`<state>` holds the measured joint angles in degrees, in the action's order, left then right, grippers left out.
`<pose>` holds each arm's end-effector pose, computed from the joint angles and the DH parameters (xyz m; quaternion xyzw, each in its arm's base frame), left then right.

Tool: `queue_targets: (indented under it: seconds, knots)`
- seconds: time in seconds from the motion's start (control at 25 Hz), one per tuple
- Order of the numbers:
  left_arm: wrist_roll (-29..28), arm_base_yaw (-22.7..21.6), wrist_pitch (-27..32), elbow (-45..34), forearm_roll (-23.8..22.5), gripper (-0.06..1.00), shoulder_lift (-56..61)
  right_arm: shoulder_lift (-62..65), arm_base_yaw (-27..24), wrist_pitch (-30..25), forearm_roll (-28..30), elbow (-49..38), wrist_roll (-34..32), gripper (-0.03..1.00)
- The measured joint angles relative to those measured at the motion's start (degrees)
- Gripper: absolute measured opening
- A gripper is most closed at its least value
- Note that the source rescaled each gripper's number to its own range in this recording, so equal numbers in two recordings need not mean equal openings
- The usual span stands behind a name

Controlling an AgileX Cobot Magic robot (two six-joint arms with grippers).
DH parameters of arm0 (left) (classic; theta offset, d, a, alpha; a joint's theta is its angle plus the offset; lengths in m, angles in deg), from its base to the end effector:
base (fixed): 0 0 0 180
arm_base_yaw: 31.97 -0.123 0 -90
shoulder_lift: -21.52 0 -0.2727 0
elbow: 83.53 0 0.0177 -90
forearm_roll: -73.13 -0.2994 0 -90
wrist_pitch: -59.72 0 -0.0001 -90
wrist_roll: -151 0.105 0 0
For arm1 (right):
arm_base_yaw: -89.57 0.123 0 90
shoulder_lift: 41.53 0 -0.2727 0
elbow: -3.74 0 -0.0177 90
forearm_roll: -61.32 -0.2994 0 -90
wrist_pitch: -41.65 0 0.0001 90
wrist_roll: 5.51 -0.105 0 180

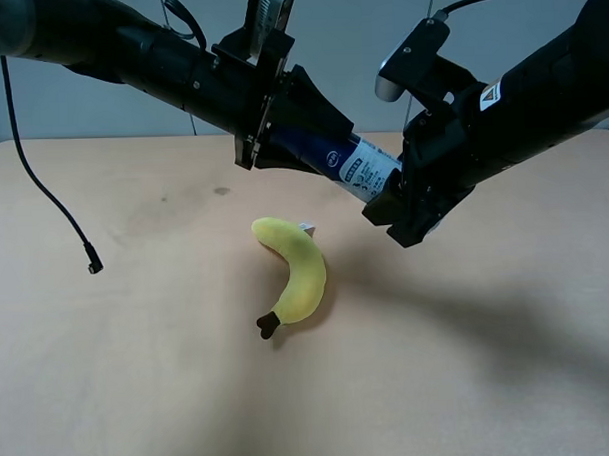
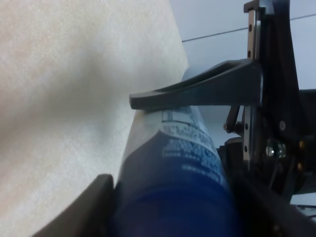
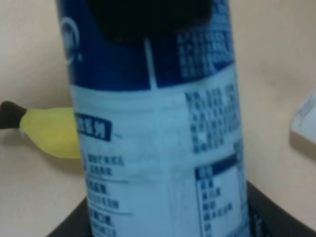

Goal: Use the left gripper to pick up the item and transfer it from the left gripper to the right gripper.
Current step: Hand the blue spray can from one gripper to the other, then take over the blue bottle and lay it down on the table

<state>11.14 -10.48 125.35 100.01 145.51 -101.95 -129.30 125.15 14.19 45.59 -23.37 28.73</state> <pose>0.3776 -0.2467 0.1698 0.1815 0.8303 -0.5248 0.0465 0.2634 0.2046 0.2041 -0.4590 0.8230 0.1026 0.3185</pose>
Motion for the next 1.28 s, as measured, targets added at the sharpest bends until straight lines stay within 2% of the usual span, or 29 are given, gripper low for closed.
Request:
queue_targets:
  seconds: [0.08, 0.12, 0.16, 0.24, 0.4, 0.72, 0.92, 1.08, 1.28]
  knots:
    - [-0.9, 0.1, 0.2, 0.0, 0.8, 0.63, 0.3, -0.3, 0.0, -0.3, -0.1, 0.0, -0.1, 0.08]
    - [-0.9, 0.1, 0.4, 0.0, 1.1, 0.75, 0.6, -0.3, 0.0, -0.6, -0.1, 0.0, -0.1, 0.08]
    - [-0.9, 0.1, 0.7, 0.0, 1.3, 0.84, 0.6, -0.3, 0.0, -0.9, -0.1, 0.0, -0.1, 0.08]
    - [-0.9, 0.1, 0.9, 0.0, 1.4, 0.93, 0.6, -0.3, 0.0, -1.1, -0.1, 0.0, -0.1, 0.08]
    - [-0.9, 0.1, 1.1, 0.0, 1.4, 0.99, 0.6, -0.4, 0.0, -1.1, -0.1, 0.0, -0.1, 0.08]
    - [-0.9, 0.0, 1.1, 0.0, 1.4, 1.00, 0.7, -0.4, 0.0, -1.2, -0.1, 0.0, -0.1, 0.08]
    - [-1.1, -2.3, 1.2, 0.0, -0.1, 1.00, 2.4, -0.4, 0.0, -1.2, -0.2, 0.0, -0.3, 0.08]
    - [-2.9, -4.7, 1.2, 0.0, -2.7, 1.00, 2.8, -0.4, 0.0, -1.4, -0.2, 0.0, -0.3, 0.08]
    - [-4.3, -6.2, 1.2, 0.0, -8.3, 1.00, 3.9, -0.4, 0.0, -1.4, -0.2, 0.0, -0.3, 0.08]
